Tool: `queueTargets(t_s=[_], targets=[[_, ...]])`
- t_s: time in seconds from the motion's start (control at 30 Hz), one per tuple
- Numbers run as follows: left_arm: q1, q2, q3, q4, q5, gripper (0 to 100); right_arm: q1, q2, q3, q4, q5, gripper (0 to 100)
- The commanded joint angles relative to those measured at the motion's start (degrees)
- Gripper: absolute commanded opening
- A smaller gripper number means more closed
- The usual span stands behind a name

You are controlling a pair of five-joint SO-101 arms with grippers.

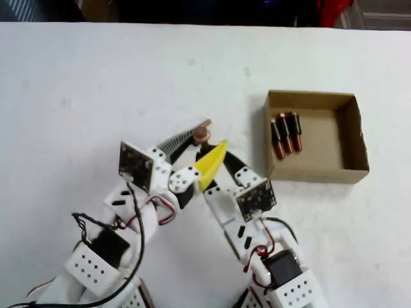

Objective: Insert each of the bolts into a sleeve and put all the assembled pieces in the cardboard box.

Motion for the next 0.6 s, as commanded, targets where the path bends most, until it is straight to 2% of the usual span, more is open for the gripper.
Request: queueTargets(t_s=[0.0, 0.57], targets=[[-0.57, -1.45, -0.70, -1.85, -0.62, 22, 0.04, -0.84, 0.26, -1.27, 0.62, 1.7], [-0.40, -1.19, -0.26, -1.76, -0.70, 22, -0.04, -0.84, 0.35, -1.27, 2.64, 1.7]])
